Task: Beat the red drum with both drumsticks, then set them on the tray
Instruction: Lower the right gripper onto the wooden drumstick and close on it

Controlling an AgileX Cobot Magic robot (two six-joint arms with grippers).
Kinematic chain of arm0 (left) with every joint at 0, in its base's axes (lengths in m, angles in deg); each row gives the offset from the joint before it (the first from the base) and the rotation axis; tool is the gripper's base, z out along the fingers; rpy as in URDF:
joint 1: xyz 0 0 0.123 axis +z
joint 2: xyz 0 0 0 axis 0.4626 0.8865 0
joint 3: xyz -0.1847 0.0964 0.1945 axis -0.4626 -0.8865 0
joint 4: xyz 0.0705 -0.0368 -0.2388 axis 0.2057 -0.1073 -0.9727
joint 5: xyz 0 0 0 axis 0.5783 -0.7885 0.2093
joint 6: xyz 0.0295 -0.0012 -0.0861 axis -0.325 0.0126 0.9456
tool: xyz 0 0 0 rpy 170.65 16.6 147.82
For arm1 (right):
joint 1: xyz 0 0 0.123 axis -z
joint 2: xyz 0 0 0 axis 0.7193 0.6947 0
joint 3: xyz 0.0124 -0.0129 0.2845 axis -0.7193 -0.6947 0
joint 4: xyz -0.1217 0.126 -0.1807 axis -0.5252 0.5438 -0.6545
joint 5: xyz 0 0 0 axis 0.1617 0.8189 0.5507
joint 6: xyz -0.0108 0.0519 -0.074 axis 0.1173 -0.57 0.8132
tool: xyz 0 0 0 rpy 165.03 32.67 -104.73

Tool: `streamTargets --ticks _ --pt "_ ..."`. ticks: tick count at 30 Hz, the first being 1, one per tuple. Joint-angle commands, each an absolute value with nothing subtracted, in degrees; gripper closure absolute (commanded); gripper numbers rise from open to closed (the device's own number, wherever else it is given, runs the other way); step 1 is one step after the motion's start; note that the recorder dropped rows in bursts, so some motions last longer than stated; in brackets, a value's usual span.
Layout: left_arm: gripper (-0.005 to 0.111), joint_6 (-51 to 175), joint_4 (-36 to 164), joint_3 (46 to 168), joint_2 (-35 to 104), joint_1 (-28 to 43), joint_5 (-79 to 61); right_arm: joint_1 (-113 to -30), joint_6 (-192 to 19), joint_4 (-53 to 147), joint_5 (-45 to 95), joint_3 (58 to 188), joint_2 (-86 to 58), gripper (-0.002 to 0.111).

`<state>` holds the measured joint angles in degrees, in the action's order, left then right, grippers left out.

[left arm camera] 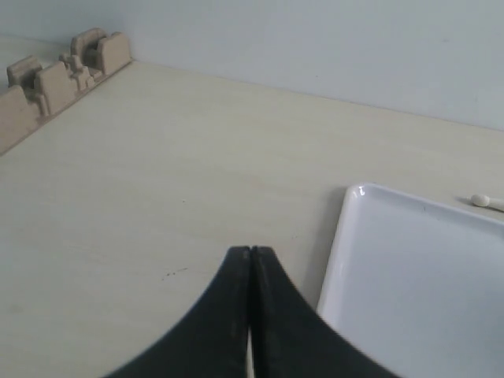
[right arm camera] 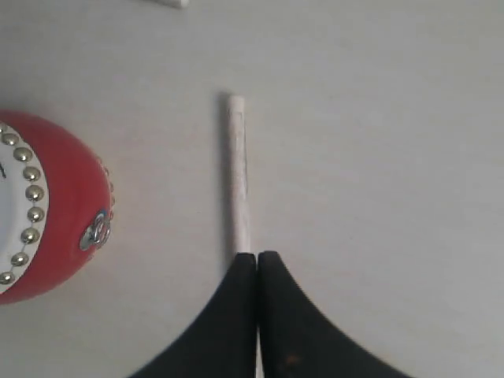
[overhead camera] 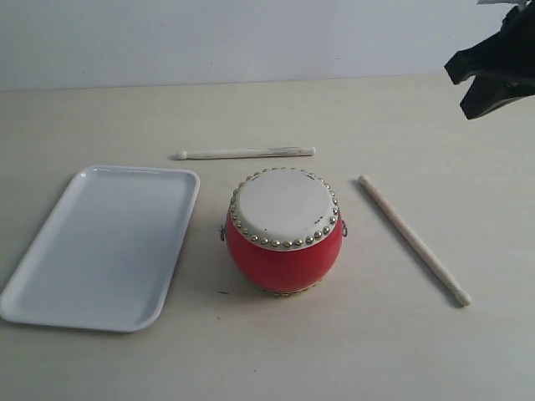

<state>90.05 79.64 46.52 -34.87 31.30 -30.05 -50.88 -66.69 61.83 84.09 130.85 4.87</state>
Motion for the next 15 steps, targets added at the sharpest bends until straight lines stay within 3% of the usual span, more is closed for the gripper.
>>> streamTargets --ticks 1,9,15 --pt "0.107 90.1 79.2 46.3 -35.2 31.5 -30.1 -51.9 -68.0 62.5 93.8 138.0 11.3 0.108" --pt "0.107 90.1 79.2 46.3 -35.2 31.5 -30.1 -59.0 -69.0 56.7 95.3 142.7 21.4 0.105" --pt "0.107 90.1 79.2 46.3 -35.2 31.5 -30.1 -60.3 -70.5 53.8 95.3 142.3 25.3 0.072"
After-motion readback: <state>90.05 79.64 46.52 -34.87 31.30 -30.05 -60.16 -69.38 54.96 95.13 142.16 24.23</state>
